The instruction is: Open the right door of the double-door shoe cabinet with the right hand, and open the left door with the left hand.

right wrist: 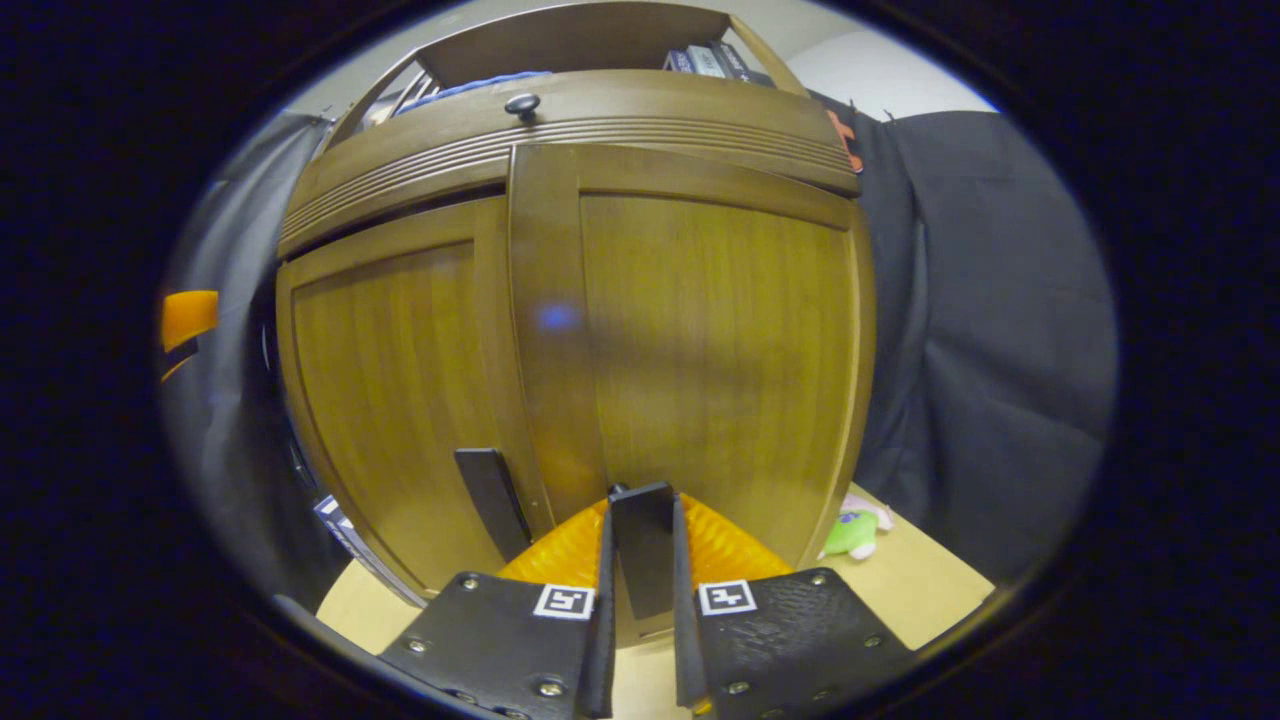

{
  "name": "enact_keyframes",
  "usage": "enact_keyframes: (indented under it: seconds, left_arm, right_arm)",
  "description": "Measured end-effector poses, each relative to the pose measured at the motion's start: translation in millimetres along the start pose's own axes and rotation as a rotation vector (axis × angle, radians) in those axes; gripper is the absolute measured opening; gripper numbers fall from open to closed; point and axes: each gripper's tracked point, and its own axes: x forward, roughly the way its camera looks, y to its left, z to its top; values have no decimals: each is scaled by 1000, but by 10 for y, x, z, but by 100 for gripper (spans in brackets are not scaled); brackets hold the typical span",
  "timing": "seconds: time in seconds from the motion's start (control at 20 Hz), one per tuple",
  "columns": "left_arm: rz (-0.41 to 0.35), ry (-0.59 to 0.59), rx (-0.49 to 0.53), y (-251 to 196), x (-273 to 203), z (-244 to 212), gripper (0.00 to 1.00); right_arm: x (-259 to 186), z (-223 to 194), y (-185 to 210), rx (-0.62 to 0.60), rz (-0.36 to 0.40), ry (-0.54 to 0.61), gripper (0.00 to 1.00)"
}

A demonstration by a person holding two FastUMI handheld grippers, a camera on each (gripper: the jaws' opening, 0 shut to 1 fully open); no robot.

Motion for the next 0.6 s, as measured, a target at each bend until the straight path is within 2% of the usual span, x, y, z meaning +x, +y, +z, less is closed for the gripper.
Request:
enact_keyframes:
  seconds: [0.2,0.3,0.6]
  left_arm:
    - [-19,-5,3,-128,-112,10,93]
    - [-34,-2,3,-212,-174,-14,96]
    - [-84,15,-9,-506,-290,-76,96]
  right_arm:
    - [-166,-28,-129,12,-7,2,24]
    - [-251,-43,-207,24,-12,3,24]
    - [-505,-61,-481,31,-41,0,23]
